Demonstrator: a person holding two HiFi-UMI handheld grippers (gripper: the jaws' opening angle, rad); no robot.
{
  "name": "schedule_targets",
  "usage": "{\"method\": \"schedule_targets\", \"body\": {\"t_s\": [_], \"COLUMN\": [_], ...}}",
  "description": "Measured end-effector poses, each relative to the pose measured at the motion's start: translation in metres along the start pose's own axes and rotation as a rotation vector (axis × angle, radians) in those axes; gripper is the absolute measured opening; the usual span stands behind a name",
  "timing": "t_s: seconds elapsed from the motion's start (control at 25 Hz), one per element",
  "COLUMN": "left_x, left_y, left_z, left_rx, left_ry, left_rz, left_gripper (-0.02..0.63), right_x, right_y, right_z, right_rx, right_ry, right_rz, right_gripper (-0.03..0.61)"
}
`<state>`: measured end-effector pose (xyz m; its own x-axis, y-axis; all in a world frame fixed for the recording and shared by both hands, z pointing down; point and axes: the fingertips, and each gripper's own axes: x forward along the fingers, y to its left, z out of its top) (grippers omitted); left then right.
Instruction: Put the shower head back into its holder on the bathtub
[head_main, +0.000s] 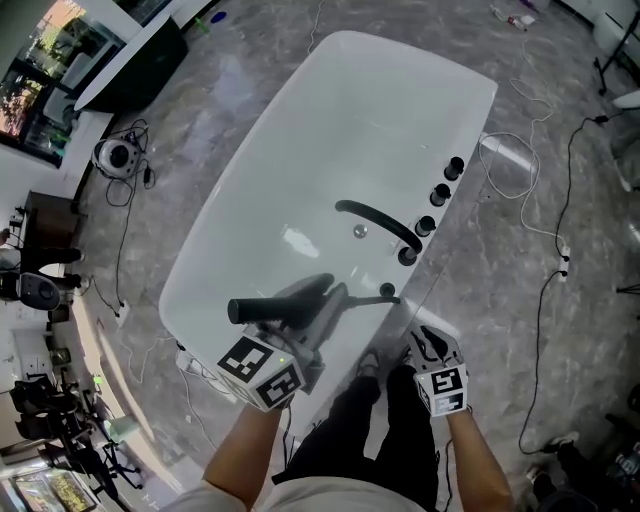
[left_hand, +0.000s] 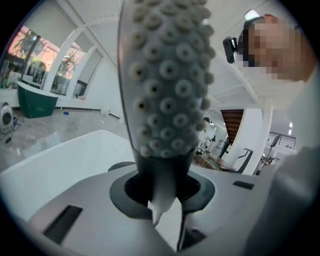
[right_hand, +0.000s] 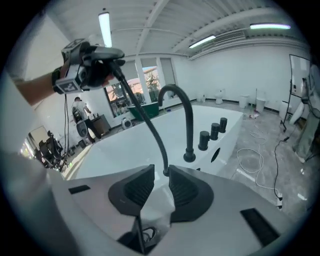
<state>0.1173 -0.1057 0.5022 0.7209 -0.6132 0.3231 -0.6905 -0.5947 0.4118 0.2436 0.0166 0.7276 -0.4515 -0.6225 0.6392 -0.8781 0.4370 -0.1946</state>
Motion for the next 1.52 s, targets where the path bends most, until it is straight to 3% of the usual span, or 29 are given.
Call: {"method": "schedule_targets", "body": {"t_s": [0.16,0.48,0.8,1.0,1.16,1.52], "left_x": [0.014,0.034,0.01,0.027,0.042,0.087], "left_y": [-0.006,0.0,0.008,0.007,0.003,0.005], "left_z": [-0.01,-0.039,-0.002,-0.019,-0.028,-0.101], "left_rx": [0.127,0.21,0.352,0.366,0.485,0.365], "left_ry": [0.073,0.145,0.173,0.174,0.2,0.198], "left_rz": [0.032,0.096,0.203,0.171,0.212,0.107], "left_gripper": [0.095,0.095,0.095,0.095,0.095,0.095], "right_x": [-0.026,-0.041,-0.027,-0.021,-0.022,-0.03], "right_y": [-0.007,-0.018,-0.012,-0.004,-0.007,-0.02], "right_z": [0.02,0.046,0.047,0.049,0.041,0.03], "right_rx": [0.052,0.08,0.04,0.022,0.026,0.057], "right_ry": [-0.061,-0.134,-0.086,-0.077,-0.062,-0.074], "right_rz": [-0.006,-0.013,0.021,0.032,0.018,-0.011], "right_gripper": [0.089,0.09,0.091,0.09,0.089,0.089]}}
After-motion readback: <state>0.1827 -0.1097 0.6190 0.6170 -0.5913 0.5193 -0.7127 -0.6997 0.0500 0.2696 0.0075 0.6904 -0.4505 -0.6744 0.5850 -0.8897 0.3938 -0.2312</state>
